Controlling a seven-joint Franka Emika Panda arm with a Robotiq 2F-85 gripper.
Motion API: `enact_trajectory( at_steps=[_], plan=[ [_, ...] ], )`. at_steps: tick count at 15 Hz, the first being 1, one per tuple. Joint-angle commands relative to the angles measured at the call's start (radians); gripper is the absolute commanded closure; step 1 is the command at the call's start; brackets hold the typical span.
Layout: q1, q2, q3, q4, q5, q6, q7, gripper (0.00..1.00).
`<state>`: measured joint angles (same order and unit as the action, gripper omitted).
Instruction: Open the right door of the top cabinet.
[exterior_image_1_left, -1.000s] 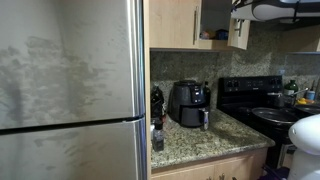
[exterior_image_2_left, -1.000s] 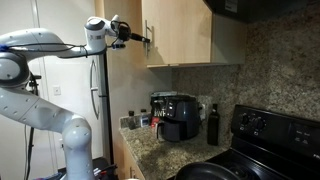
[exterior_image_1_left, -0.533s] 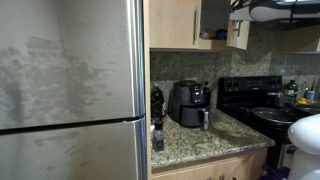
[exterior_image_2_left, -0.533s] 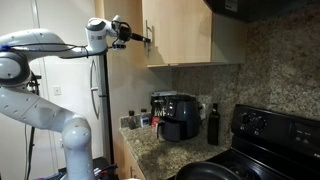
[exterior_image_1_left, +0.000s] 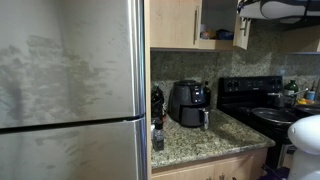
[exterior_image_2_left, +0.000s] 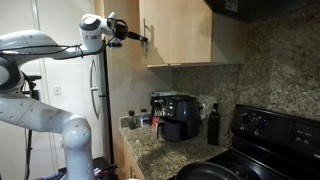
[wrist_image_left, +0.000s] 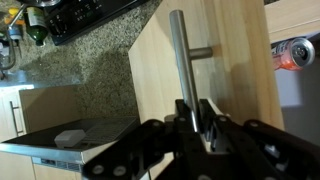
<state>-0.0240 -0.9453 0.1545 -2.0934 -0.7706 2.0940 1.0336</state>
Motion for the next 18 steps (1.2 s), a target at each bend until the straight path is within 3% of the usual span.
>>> enact_trajectory(
  at_steps=[1, 9, 13, 18],
  plan=[
    [-0.074, -0.161, -0.062, -0.097, 0.046, -0.066, -0.064, 0.96],
    [-0.156, -0.338, -0.223, -0.207, 0.235, 0.074, -0.402, 0.96],
    [-0.223, -0.367, -0.287, -0.232, 0.358, 0.153, -0.591, 0.96],
    [-0.305, -0.39, -0.328, -0.236, 0.425, 0.176, -0.698, 0.96]
  ],
)
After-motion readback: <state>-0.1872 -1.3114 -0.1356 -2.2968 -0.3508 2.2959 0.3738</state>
